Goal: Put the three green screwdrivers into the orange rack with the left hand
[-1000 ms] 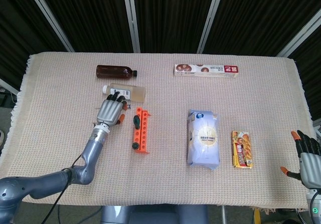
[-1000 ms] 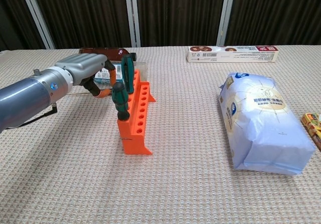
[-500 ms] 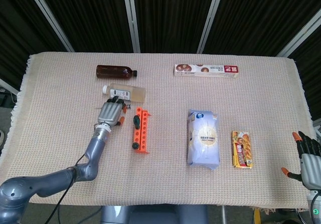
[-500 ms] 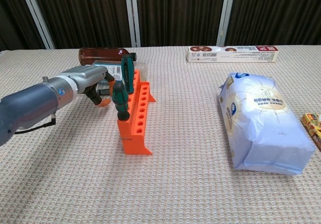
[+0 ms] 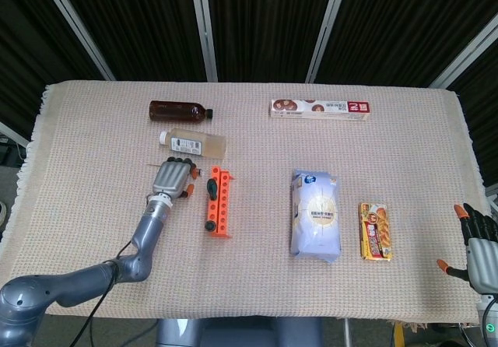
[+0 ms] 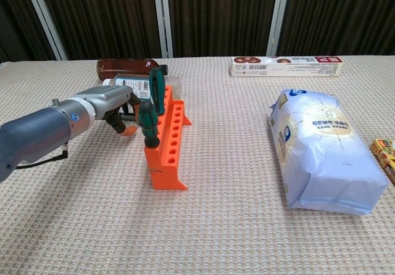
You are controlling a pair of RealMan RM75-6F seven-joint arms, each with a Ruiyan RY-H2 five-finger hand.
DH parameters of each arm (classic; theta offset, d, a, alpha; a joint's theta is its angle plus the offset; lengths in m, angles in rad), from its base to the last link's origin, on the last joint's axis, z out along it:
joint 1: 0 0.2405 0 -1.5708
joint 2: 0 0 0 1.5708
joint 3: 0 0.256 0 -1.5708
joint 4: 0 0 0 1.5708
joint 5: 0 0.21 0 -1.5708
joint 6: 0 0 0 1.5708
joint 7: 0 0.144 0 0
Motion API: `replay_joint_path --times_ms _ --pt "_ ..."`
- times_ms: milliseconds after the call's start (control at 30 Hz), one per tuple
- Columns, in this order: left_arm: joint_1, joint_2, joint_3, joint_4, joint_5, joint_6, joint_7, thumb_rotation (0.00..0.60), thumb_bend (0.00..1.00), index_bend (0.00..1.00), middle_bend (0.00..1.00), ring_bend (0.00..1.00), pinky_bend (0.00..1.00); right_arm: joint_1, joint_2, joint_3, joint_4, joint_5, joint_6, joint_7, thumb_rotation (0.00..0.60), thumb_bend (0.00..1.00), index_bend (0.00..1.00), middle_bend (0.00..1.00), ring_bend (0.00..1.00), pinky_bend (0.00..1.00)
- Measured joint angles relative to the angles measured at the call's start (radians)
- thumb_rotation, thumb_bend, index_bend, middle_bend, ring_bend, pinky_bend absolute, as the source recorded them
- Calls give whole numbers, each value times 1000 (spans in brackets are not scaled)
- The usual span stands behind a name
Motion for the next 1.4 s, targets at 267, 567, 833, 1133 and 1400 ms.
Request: replay_joint_path --times_ms 267,567,833,1133,1400 --pt "34 68 34 -119 22 5 -4 600 412 501 340 362 257 -1 0 0 2 -4 3 4 600 0 0 0 0 0" --pt "81 157 60 -280 76 84 -9 600 411 417 229 184 256 -2 -2 -1 8 -9 5 13 600 0 0 0 0 0" --pt "71 125 48 -232 28 91 29 600 406 362 156 113 255 -6 -4 -3 19 -9 6 28 600 0 0 0 0 0" --pt "23 50 16 -183 -51 88 99 600 405 346 140 108 255 -10 -3 -3 23 -8 7 34 600 0 0 0 0 0" --pt "8 31 11 -169 -63 121 154 600 396 309 122 87 223 -11 -4 -3 27 -5 3 40 600 0 0 0 0 0"
